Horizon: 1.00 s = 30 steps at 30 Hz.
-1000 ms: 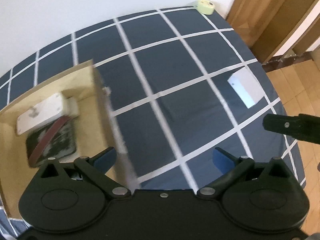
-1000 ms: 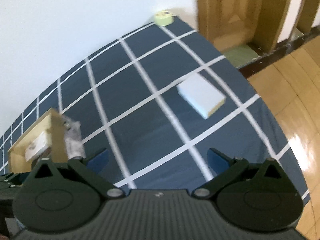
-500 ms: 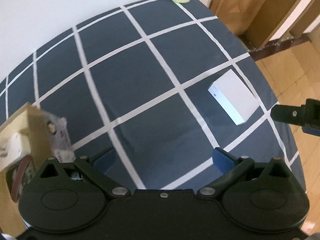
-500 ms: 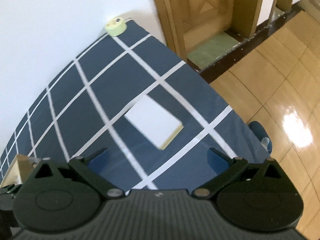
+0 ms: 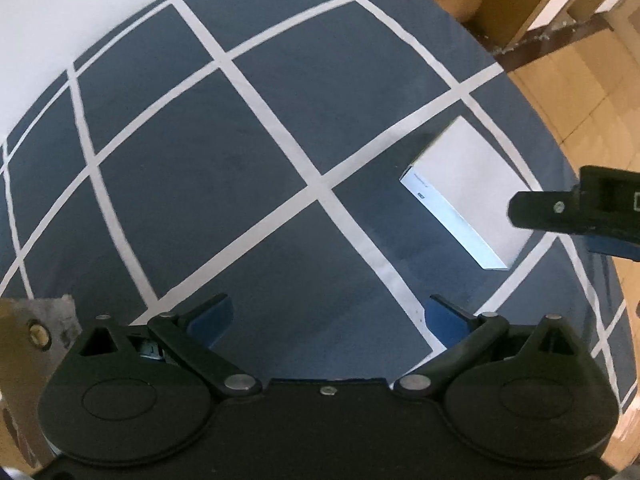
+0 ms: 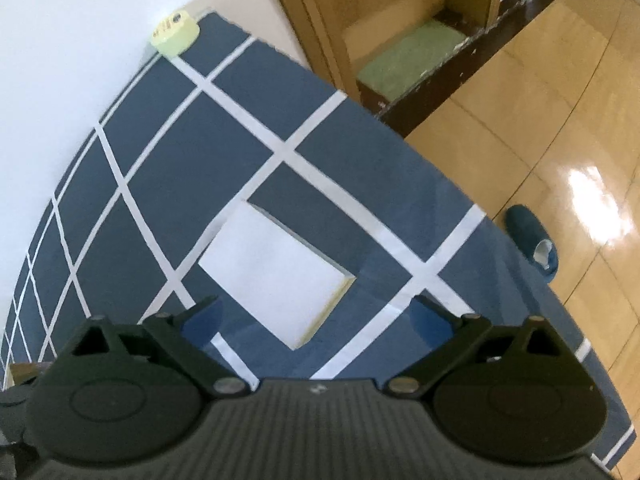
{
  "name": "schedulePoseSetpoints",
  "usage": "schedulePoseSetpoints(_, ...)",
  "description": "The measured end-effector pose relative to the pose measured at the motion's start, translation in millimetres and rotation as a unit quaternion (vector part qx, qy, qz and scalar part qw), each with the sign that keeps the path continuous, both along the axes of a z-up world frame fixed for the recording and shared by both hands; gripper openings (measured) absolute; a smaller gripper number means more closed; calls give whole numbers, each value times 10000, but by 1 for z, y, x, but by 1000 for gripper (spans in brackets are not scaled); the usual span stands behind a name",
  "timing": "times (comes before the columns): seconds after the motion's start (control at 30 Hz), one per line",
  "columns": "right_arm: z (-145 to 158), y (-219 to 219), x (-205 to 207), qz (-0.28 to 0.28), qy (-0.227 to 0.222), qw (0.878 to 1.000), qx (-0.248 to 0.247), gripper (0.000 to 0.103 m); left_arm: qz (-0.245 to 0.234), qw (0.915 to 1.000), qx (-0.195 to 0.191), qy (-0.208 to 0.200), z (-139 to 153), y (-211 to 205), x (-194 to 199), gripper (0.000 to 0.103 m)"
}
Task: Organize objects
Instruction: 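Move both tools from the box toward the small white carton, then close the right tool on the white carton while the left tool grips it too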
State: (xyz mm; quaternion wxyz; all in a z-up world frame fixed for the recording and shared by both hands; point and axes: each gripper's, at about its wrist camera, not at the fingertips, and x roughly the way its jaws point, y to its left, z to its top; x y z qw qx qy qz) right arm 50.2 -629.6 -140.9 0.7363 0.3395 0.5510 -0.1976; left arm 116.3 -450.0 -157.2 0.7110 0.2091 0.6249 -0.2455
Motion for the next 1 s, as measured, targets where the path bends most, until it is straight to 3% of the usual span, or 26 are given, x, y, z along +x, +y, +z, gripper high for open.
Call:
schedulePoseSetpoints(0.07,-7,-1,4,5,47,10000,58,98,-42,10000,36,8,-5,-3,2,103)
schedulePoseSetpoints(0.2,-16,-4,8,2,44,9999,160,86,-88,9999,111,82,-15,-6,5,103)
schedulePoseSetpoints(0.37,-23,-4,11,142,-70,9995,283,61,-93,9998,140,129,-20,-6,9,103)
schedulePoseSetpoints(1.0,-19,-19,59,461,-360,9983,-15,57,-50,9998,-59,198,-10,-24,45,103)
